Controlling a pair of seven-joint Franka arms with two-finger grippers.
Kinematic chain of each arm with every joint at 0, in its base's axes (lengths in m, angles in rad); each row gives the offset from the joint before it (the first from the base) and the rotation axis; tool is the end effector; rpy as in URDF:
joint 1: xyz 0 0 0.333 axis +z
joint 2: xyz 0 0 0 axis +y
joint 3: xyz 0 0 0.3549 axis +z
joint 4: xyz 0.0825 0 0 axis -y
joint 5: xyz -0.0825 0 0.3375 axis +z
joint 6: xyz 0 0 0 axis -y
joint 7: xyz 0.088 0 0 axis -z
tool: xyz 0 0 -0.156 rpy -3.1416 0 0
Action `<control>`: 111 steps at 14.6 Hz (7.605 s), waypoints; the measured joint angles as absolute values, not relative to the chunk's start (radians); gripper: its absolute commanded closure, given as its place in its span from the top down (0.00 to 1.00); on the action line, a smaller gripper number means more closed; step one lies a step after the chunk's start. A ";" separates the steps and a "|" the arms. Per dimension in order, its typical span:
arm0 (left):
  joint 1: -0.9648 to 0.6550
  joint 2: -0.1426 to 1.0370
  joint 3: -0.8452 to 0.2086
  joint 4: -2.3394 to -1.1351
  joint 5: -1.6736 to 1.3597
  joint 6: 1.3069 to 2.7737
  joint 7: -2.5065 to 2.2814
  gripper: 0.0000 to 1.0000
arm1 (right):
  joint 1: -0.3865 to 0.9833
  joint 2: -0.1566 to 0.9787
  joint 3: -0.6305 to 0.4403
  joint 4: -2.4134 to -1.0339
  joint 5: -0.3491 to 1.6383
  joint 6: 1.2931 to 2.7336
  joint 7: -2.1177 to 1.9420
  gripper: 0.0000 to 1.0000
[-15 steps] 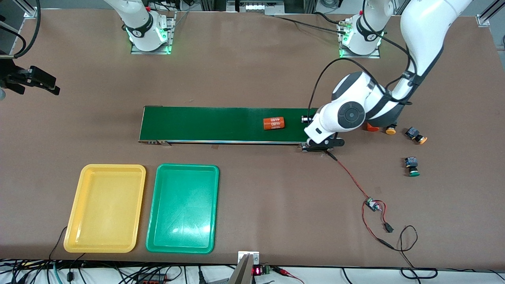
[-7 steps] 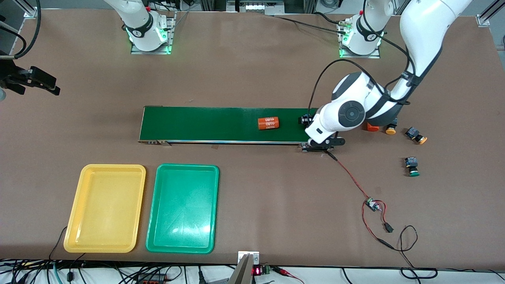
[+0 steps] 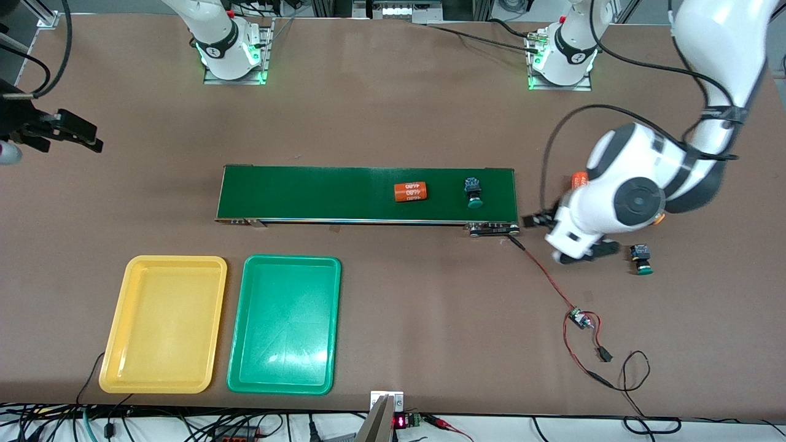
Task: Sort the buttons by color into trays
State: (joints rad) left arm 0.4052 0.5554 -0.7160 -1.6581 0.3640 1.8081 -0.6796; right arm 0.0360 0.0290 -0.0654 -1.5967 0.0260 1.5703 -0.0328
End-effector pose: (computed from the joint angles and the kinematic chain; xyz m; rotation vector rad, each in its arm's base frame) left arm 0.5986 -0.0885 0.3370 -2.9929 -0.3978 0.3549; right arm 0.5134 -0.0105 0.5887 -3.1146 -0.0042 0.0850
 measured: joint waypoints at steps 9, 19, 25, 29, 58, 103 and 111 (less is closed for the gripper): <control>0.506 0.712 -0.522 -1.573 0.599 1.935 -0.364 1.00 | 0.094 0.147 -0.062 -1.596 0.076 1.661 -0.033 1.00; 0.622 0.836 -0.528 -1.578 0.589 2.004 -0.242 0.37 | 0.491 0.355 -0.047 -1.592 0.129 1.908 0.149 1.00; 0.627 0.832 -0.550 -1.576 0.515 1.986 -0.145 0.14 | 0.685 0.481 -0.042 -1.548 0.131 2.017 0.417 1.00; 0.673 0.793 -0.732 -1.555 0.429 1.765 -0.130 0.15 | 0.728 0.524 -0.042 -1.526 0.131 2.103 0.457 1.00; 0.625 0.703 -0.990 -1.646 0.459 1.579 -0.653 1.00 | 0.773 0.571 -0.043 -1.520 0.128 2.111 0.567 1.00; 0.414 0.730 -1.165 -1.885 0.789 1.711 0.133 0.23 | 0.680 0.655 -0.067 -1.334 0.132 2.070 0.680 0.06; 0.333 0.756 -1.118 -1.892 0.837 1.756 0.220 1.00 | 0.679 0.656 -0.065 -1.333 0.132 2.066 0.679 0.50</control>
